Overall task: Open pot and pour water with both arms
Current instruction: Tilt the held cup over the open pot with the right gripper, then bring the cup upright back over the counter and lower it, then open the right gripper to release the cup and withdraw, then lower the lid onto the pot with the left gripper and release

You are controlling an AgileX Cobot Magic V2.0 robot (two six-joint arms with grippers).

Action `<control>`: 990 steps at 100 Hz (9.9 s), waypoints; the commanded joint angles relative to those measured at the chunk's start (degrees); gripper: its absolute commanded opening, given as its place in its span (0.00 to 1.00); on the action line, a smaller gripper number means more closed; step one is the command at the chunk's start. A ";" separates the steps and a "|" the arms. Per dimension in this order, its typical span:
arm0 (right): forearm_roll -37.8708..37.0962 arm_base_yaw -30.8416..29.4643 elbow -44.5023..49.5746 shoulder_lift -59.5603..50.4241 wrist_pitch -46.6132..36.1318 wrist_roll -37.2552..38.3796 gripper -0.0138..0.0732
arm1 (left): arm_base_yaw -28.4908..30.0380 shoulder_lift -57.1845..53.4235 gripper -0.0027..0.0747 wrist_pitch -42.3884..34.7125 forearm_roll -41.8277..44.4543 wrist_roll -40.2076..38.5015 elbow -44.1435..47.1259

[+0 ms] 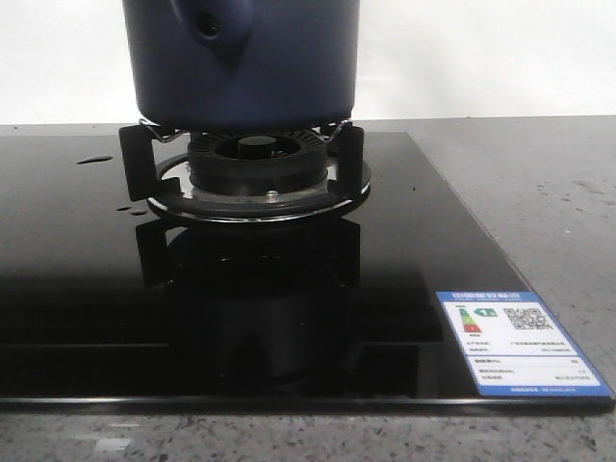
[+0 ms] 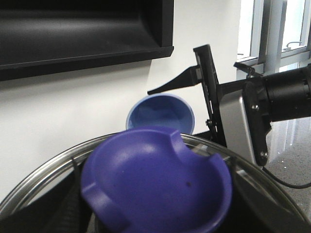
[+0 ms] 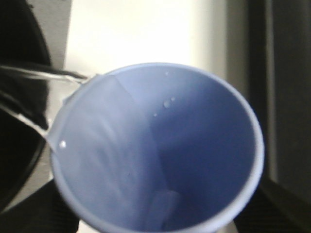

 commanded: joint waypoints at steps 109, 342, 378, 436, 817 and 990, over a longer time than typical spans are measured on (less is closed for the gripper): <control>-17.96 -0.04 -2.43 -2.51 -18.30 -0.49 0.54 | -0.42 -0.76 0.41 0.16 -4.87 -0.26 -2.00; 38.67 -24.64 47.50 -29.42 -19.50 39.79 0.54 | -1.24 -0.76 0.41 0.16 -4.87 -0.26 -2.00; 39.44 -24.64 60.09 -29.42 -31.68 40.29 0.54 | -1.24 -0.76 0.41 0.16 -4.87 -0.26 -2.00; 42.36 -24.64 60.07 -29.42 -30.56 42.17 0.81 | -1.24 -0.76 0.41 1.03 -4.87 -0.26 -2.00; 41.62 -24.64 56.18 -56.60 -17.08 42.19 0.61 | -11.76 23.47 0.41 7.14 -14.82 15.15 -9.56; 45.21 -24.64 56.18 -68.07 -3.66 42.29 0.08 | -16.60 33.61 0.41 0.25 -18.91 24.07 -12.53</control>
